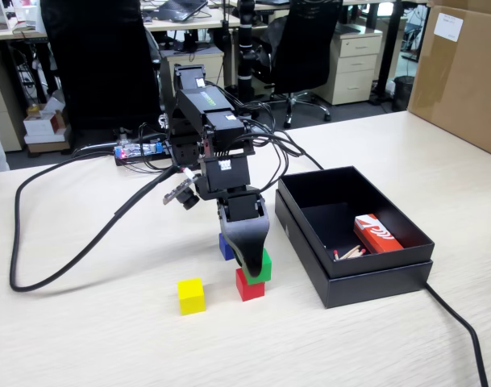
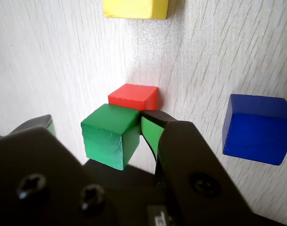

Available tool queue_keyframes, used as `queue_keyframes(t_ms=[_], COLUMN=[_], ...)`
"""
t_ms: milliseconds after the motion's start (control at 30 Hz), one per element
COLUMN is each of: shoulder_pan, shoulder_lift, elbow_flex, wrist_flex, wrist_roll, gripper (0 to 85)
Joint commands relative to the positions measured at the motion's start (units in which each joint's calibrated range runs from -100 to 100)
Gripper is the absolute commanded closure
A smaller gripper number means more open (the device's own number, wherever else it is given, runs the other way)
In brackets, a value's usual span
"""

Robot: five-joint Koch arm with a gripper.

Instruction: Put the green cube on top of the red cube

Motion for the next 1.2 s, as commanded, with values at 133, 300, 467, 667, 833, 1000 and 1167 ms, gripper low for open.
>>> queue_keyframes(t_ms=[133, 300, 467, 667, 833, 1000, 1167], shoulder_pan=[0.05, 0.2, 0.29, 0.0, -0.2, -0.05, 0.24], shoulder_lift=[-9.71, -19.35, -29.56, -44.13, -58.24, -74.88, -89.11], elbow_flex=[-3.03, -7.2, -12.01, -22.43, -34.49, -54.89, -72.93], wrist_flex=[-0.11, -0.11, -0.11, -0.03, 0.58, 7.66, 17.43], wrist_roll=[-0.39, -0.39, -0.59, -0.78, -0.93, -0.93, -0.73], gripper=[40.0, 37.2, 37.1, 36.6, 36.2, 36.0, 36.0])
